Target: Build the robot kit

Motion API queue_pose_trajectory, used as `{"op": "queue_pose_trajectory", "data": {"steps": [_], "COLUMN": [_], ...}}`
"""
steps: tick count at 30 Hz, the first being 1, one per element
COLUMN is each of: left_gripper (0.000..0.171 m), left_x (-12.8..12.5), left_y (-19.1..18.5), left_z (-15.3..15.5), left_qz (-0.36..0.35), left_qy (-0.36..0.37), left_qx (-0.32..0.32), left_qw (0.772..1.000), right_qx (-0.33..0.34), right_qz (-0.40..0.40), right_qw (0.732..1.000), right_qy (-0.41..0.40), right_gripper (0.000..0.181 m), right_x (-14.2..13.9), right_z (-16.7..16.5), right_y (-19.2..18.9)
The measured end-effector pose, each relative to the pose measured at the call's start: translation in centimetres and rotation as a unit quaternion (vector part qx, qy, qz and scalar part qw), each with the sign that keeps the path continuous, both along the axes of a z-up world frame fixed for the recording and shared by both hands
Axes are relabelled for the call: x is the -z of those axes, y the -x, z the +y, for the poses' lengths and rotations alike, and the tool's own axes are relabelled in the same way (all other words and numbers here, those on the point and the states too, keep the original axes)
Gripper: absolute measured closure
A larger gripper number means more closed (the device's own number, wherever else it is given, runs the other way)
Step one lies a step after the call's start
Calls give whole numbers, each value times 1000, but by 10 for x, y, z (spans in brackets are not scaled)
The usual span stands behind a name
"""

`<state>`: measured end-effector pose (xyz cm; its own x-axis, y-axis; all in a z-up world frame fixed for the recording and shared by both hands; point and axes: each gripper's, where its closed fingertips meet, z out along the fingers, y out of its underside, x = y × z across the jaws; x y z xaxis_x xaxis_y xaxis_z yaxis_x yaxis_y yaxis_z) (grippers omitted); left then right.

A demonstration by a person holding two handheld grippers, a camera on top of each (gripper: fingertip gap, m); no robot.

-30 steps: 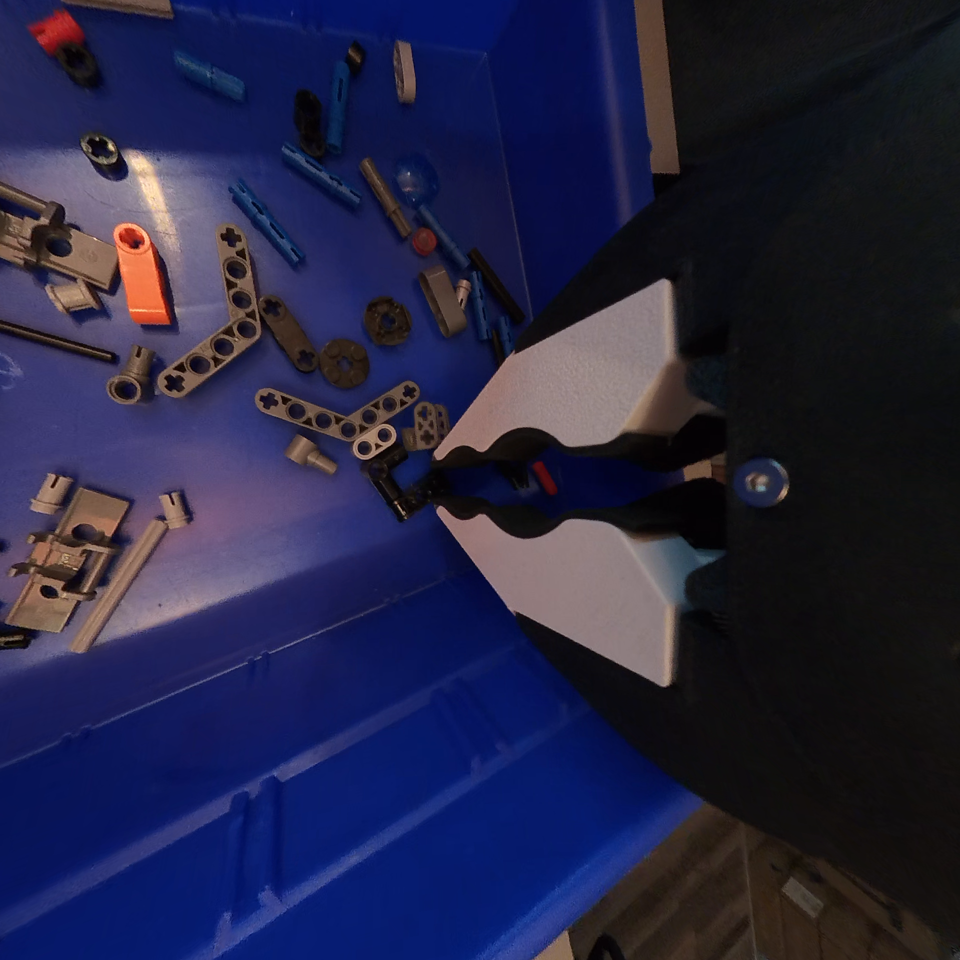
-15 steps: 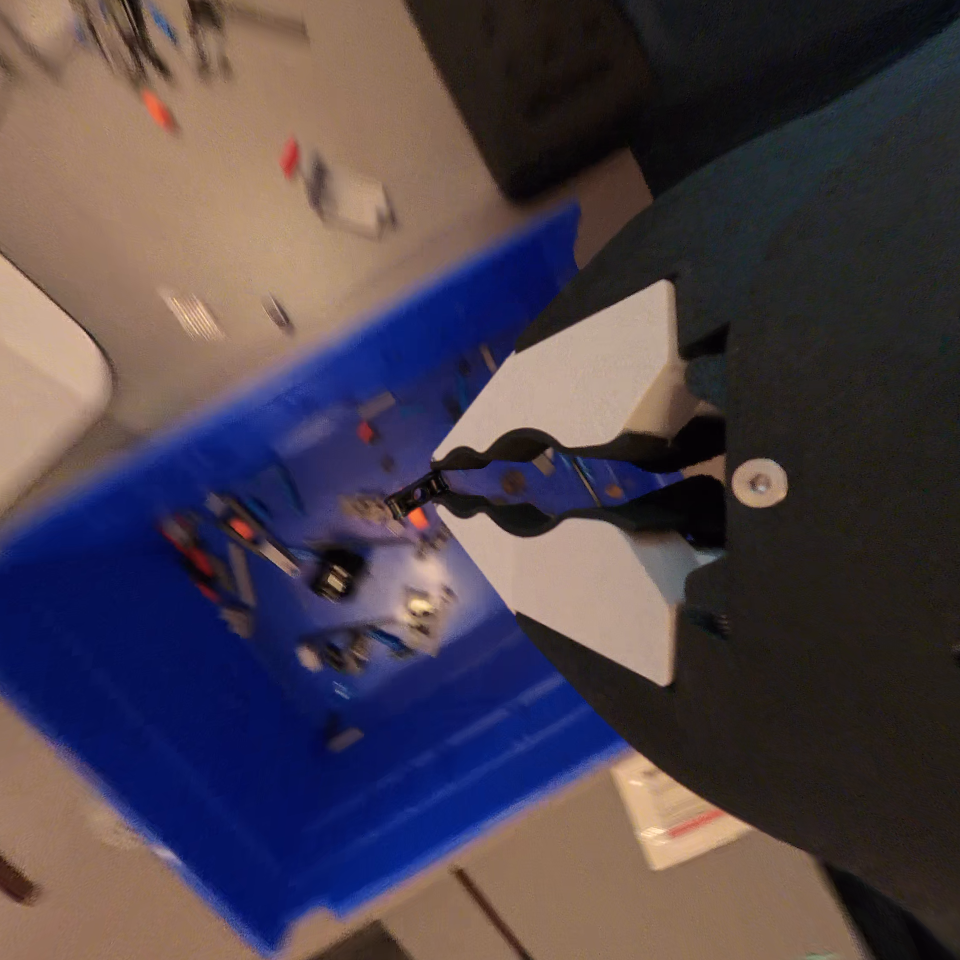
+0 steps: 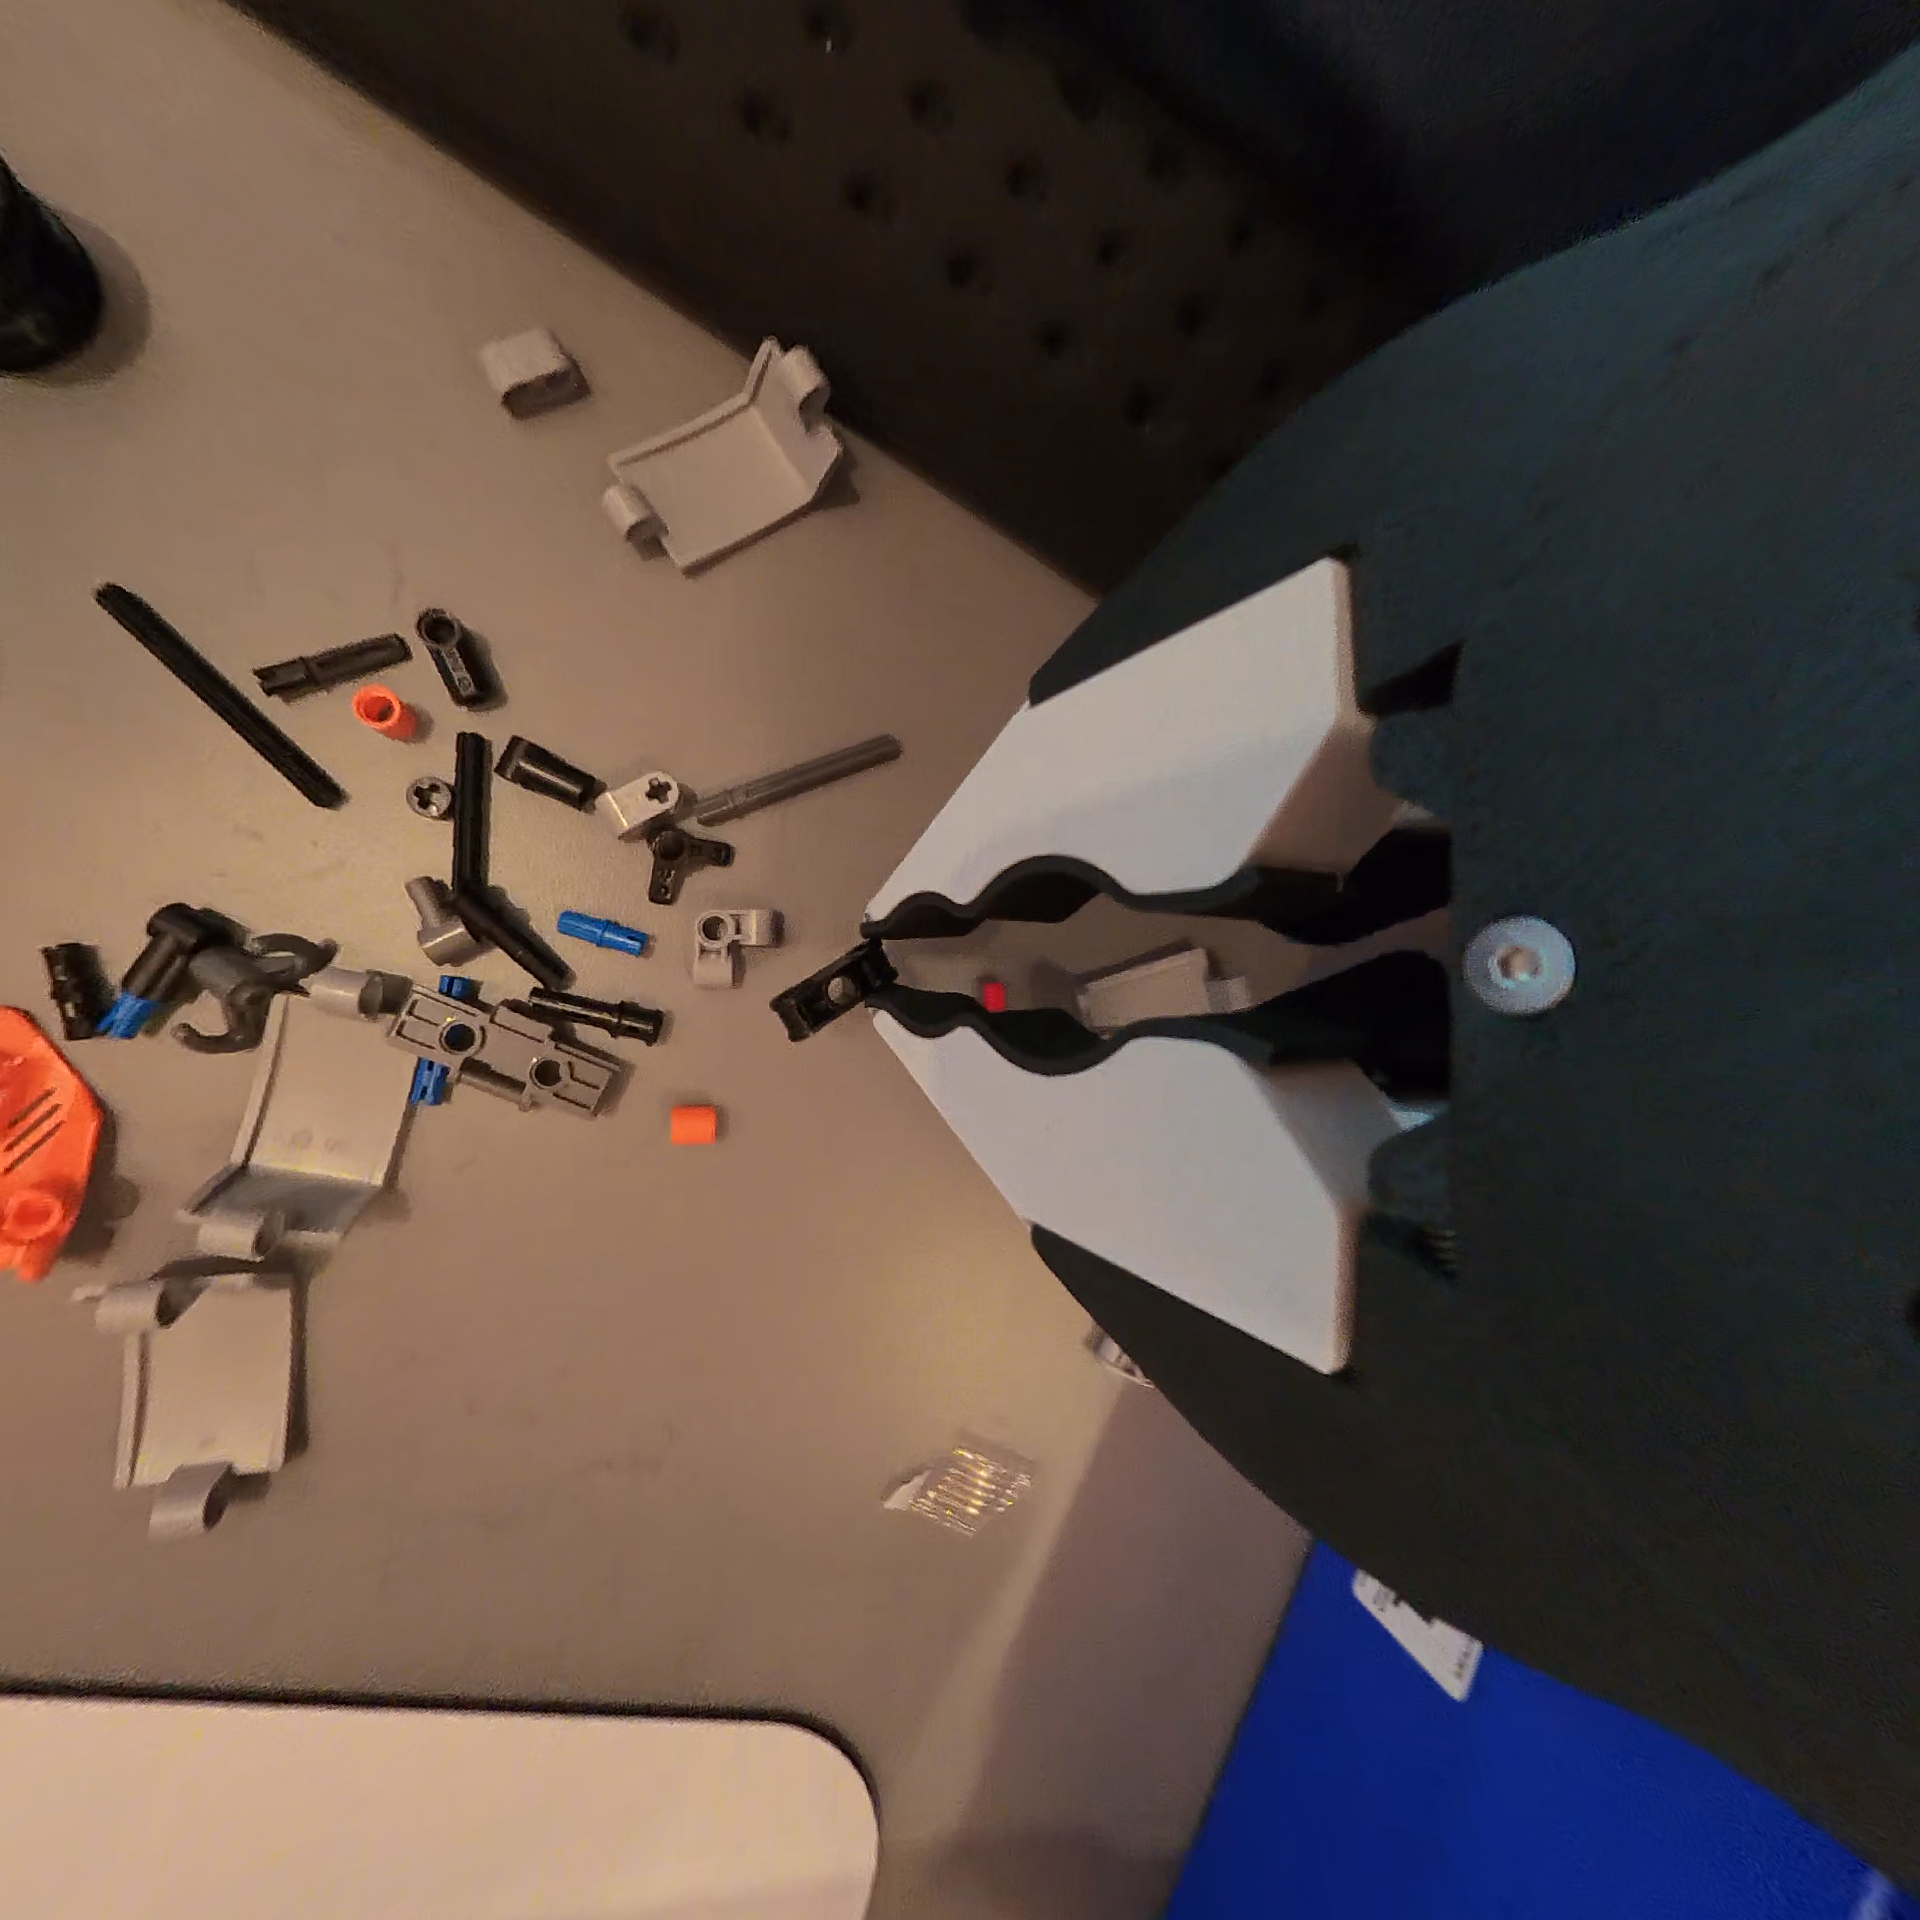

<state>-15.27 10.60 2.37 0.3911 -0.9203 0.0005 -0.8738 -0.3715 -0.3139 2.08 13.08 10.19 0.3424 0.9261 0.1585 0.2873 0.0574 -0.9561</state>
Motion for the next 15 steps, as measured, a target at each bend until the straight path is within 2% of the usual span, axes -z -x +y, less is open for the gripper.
{"op": "queue_pose_trajectory", "data": {"steps": [4,6,8,10,12,15], "left_gripper": [163,162,155,156,159,160], "left_x": [15,13,9,-4,-28,-70], "left_y": [-5,-8,-7,-5,0,41], "left_z": [-4,-5,-1,-2,-4,7], "left_qz": [13,-1,-5,-26,-64,-93], "left_qy": [14,14,4,-6,-11,-51], "left_qx": [3,-1,-12,-14,-22,-67], "left_qw": [1000,1000,1000,1000,998,992], "right_qx": [0,0,0,0,1,1], "right_qz": [1,0,0,0,4,11], "right_qw": [1000,1000,1000,1000,1000,1000], "right_qy": [-1,0,0,0,-1,1], "right_gripper": [181,181,181,181,181,181], "right_x": [-1,0,0,0,-2,-3], "right_z": [0,0,0,0,0,1], "right_y": [0,0,0,-1,-1,-2]}}
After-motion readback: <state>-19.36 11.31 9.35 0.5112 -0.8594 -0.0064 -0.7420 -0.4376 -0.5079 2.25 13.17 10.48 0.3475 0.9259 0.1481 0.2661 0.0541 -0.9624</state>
